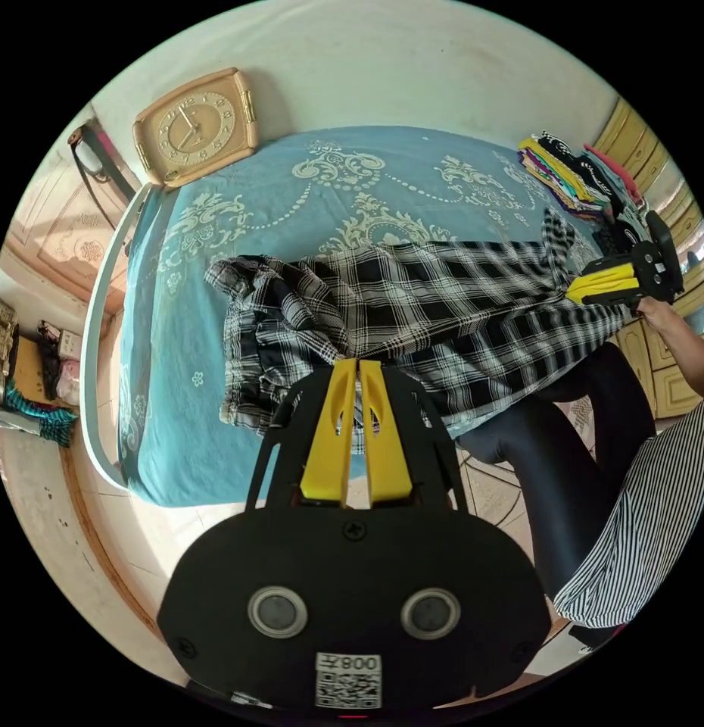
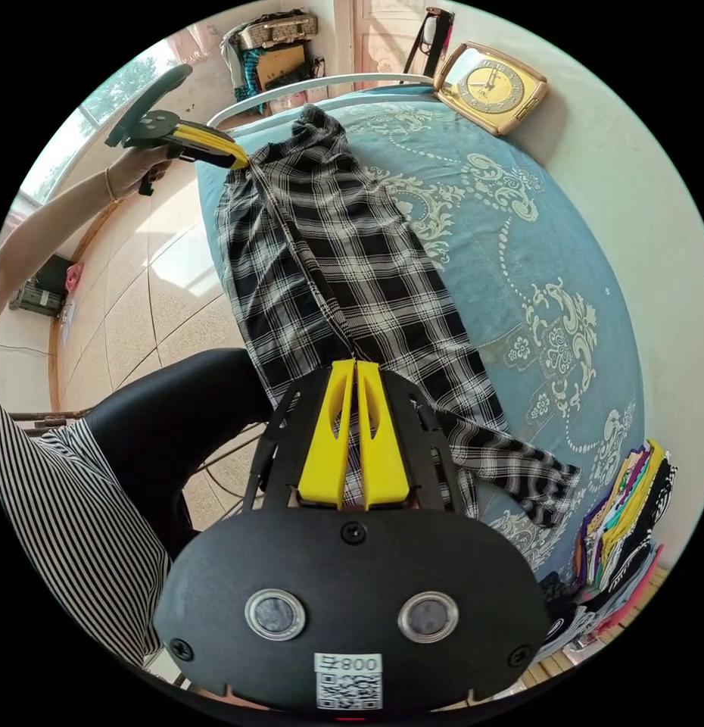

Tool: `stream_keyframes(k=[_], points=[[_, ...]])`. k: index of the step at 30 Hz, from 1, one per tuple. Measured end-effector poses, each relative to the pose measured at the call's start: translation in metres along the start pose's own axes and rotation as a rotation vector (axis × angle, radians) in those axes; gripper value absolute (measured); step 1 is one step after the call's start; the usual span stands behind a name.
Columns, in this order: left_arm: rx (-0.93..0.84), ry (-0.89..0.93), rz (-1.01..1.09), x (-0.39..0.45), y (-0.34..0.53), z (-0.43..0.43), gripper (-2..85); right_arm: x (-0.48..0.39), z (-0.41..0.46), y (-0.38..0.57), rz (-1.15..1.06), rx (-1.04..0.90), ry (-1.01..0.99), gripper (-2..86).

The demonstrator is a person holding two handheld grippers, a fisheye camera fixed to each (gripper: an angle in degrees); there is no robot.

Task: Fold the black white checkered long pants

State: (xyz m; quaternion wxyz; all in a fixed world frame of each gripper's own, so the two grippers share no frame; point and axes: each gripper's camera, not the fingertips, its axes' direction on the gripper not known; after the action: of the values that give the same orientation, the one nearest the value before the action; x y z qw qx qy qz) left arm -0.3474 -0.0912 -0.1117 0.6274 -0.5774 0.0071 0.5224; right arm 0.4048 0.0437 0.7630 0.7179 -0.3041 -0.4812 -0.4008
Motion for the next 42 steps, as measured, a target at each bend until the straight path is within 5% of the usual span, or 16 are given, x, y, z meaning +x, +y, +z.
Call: stream_keyframes(k=[12, 42], points=[[0.098, 0.046, -0.110, -0.018, 0.126, 0.011, 0.8, -0.065, 0.011, 0.038, 0.022, -0.036, 0.002, 0.3], [-0.049, 0.109, -0.162, -0.157, 0.304, 0.140, 1.6, -0.082, 0.141, 0.110, 0.100, -0.078, -0.111, 1.0]])
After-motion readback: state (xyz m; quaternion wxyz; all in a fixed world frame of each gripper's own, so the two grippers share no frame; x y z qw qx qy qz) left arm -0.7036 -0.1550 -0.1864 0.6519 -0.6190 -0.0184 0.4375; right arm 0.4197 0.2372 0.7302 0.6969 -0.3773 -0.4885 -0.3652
